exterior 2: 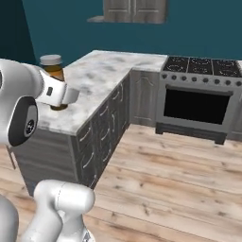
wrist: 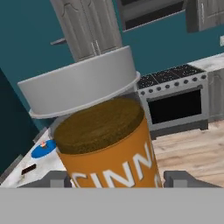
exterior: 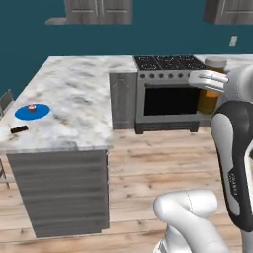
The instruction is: Take the cinnamon bottle from the cabinet and place it on the dining table, next to the plate with the cupcake. Then take the chocolate from the dining counter and place it on the cupcake plate.
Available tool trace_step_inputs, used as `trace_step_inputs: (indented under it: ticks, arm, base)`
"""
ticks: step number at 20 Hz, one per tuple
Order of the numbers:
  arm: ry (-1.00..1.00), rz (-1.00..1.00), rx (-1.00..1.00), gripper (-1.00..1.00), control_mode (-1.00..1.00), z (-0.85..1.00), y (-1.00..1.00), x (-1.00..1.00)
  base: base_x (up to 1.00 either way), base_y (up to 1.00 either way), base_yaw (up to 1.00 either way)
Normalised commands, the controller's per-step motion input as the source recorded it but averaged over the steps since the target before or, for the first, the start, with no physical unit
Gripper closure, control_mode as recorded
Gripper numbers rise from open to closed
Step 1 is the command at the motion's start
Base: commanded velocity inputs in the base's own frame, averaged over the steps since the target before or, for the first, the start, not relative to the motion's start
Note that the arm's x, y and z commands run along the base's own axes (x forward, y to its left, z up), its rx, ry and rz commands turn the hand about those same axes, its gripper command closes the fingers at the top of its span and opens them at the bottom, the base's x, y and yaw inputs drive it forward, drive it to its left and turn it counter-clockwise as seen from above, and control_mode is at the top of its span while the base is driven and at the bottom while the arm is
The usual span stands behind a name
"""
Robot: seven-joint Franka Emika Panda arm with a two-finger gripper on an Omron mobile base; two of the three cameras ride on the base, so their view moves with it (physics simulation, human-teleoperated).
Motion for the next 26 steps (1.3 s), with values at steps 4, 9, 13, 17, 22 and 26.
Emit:
trace_step_inputs:
  ticks: [4,9,13,17,22,26]
  arm:
    - [0.00,0.00,0.00,1.00,1.00,0.00,0.00,0.00]
    - [0.00,0.00,0.00,1.00,1.00,0.00,0.00,0.00]
    - [0.00,0.00,0.00,1.00,1.00,0.00,0.00,0.00]
    - [0.00,0.00,0.00,1.00,1.00,0.00,0.00,0.00]
    - [0.00,0.00,0.00,1.00,1.00,0.00,0.00,0.00]
    - [0.00,0.00,0.00,1.00,1.00,0.00,0.00,0.00]
  base:
    - [0.55,1.00,0.08]
    - [0.40,1.00,0.00]
    - [0.21,1.00,-0.08]
    - [0.11,1.00,-0.22]
    - [0.16,1.00,-0.39]
    - [0.19,1.00,-0.43]
